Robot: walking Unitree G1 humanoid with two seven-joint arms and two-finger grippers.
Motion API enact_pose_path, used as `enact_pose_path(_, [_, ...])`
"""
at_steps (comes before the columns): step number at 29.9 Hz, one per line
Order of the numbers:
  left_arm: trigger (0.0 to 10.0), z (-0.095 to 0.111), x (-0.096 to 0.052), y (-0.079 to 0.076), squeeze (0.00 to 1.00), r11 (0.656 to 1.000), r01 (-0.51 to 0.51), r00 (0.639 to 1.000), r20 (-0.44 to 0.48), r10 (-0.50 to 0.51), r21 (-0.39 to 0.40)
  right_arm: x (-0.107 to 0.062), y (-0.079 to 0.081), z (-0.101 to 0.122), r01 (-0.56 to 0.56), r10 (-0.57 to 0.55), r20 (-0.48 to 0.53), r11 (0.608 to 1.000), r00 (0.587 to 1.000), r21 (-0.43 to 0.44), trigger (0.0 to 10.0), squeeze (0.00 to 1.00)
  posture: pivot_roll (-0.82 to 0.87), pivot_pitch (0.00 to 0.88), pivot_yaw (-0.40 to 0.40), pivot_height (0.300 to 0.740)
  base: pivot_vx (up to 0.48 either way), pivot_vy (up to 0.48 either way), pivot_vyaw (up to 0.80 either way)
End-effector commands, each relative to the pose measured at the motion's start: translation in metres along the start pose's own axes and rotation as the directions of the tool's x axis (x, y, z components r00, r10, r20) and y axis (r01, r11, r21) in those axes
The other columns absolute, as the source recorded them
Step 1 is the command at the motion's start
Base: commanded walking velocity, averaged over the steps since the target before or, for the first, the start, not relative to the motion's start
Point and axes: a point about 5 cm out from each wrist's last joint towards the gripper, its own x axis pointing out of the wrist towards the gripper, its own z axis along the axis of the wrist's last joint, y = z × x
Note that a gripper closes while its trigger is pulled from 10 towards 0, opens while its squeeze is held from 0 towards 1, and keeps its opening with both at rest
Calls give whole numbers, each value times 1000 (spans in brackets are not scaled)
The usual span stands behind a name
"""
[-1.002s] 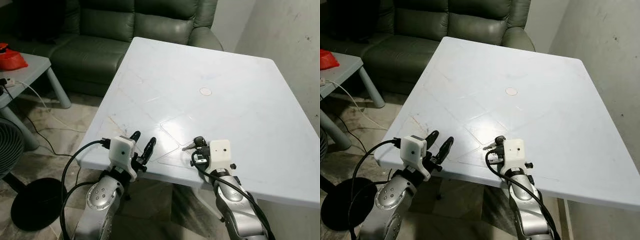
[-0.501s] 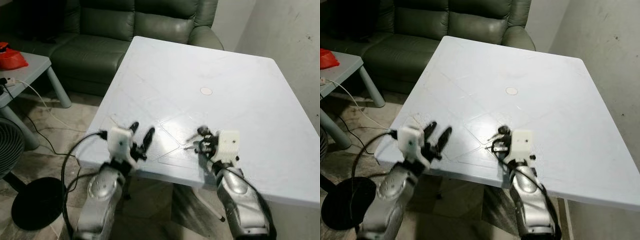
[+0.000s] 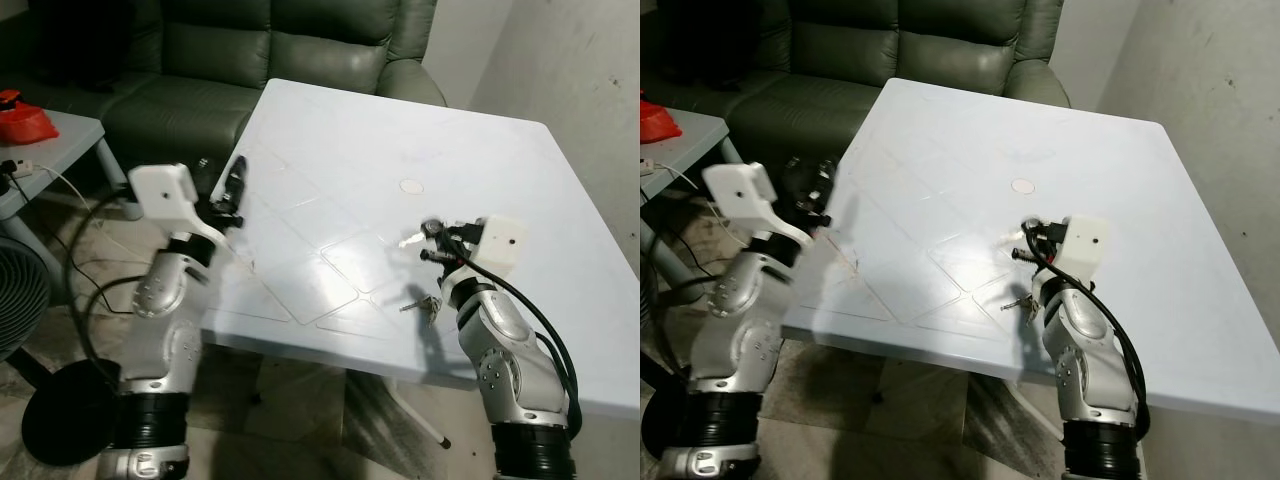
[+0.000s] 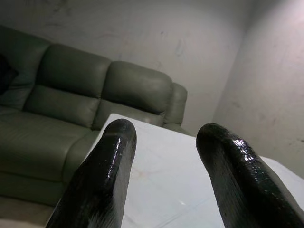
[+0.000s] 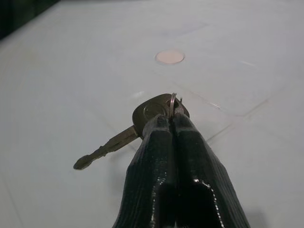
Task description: Hang keys on a hook
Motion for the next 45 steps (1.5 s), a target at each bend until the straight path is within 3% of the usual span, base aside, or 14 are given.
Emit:
enact_pose_path(1, [10000, -3, 1, -1, 0, 1000, 2, 1000, -13, -2, -5, -1, -3, 9, -17, 18, 64, 1000, 998, -15, 10000, 0, -127, 0, -86, 740, 0, 0, 0])
enact_pose_path(4, [10000, -3, 1, -2, 0, 1000, 4, 1000, -10, -4, 13, -5, -6, 25, -56, 52, 209, 998, 976, 14, 10000, 0, -125, 0, -88, 740, 0, 0, 0])
enact_pose_path(8, [10000, 0, 3, -1, 0, 999, 3, 1000, -2, -3, 50, -12, 1, 35, -101, 86, 298, 994, 951, 35, 10000, 0, -122, 0, -87, 740, 0, 0, 0])
enact_pose_path(9, [10000, 0, 3, 2, 0, 997, -9, 1000, -11, 10, 77, -14, 7, 38, -162, 129, 321, 984, 938, 77, 10000, 0, -122, 0, -85, 740, 0, 0, 0])
enact_pose_path(15, [10000, -5, 1, 19, 0, 988, -62, 996, -50, 69, 144, -18, 13, 44, -162, 147, 394, 987, 907, 5, 10000, 0, -127, 0, -81, 740, 0, 0, 0])
enact_pose_path(28, [10000, -29, -22, 41, 0, 987, -124, 984, -114, 136, 100, -22, -1, 16, -85, 123, 379, 990, 917, -115, 10000, 0, -135, 0, -64, 740, 0, 0, 0])
enact_pose_path(40, [10000, -27, -17, 44, 0, 987, -136, 983, -110, 144, 81, -18, -6, 13, -42, 86, 359, 991, 929, -126, 10000, 0, -139, 0, -59, 740, 0, 0, 0])
enact_pose_path(45, [10000, -27, -14, 45, 0, 984, -146, 982, -107, 156, 100, -16, -6, 12, -29, 75, 350, 991, 934, -134, 10000, 0, -144, 0, -58, 740, 0, 0, -729])
